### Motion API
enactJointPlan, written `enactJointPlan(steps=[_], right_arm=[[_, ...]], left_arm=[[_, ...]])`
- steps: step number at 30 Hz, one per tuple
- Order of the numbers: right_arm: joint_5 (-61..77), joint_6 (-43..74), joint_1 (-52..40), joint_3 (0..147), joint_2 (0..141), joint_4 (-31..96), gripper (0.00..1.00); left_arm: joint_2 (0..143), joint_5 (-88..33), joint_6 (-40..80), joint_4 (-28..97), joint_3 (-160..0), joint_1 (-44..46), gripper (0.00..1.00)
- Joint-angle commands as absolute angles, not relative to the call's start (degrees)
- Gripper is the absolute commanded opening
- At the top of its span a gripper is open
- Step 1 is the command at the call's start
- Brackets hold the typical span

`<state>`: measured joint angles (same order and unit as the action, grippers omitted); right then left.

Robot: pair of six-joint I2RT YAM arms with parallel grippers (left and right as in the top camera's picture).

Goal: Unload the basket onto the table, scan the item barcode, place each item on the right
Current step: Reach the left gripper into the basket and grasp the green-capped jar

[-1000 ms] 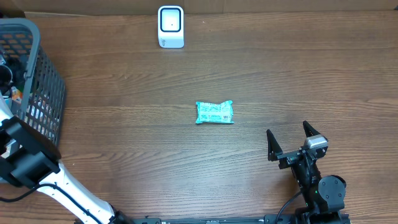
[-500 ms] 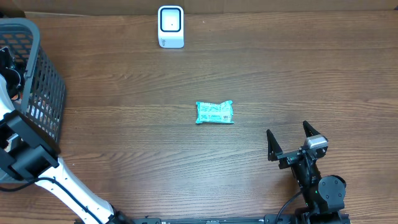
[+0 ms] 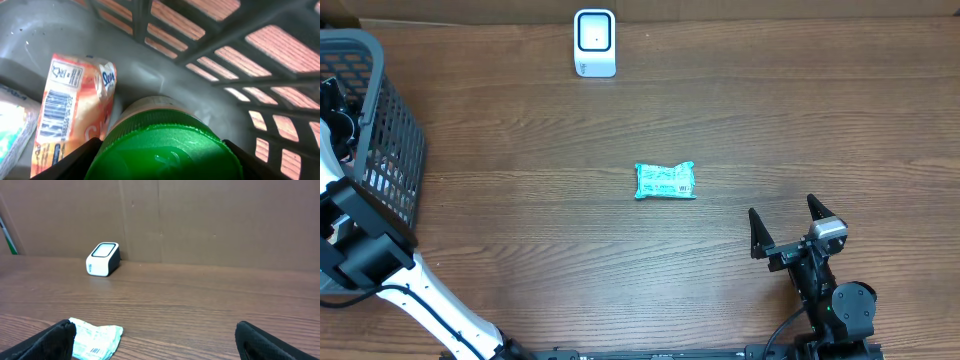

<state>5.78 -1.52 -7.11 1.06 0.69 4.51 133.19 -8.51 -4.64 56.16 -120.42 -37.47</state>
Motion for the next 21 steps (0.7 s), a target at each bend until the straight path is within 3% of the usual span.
enactJointPlan(steps=[1, 11, 21], right_arm=[[6.0, -1.6, -7.0, 0.4, 0.2, 4.3, 1.00], [6.0, -1.5, -7.0, 0.4, 0.2, 4.2, 1.00], [6.0, -1.5, -7.0, 0.4, 0.2, 4.2, 1.00]], left_arm=[[129.0, -8.4, -4.3, 57.4, -124.9, -37.2, 0.46], [112.9, -9.2, -2.5, 63.1, -133.8, -37.2, 0.46], [91.7, -19.8, -0.8, 75.5, -133.8, -31.2, 0.43]])
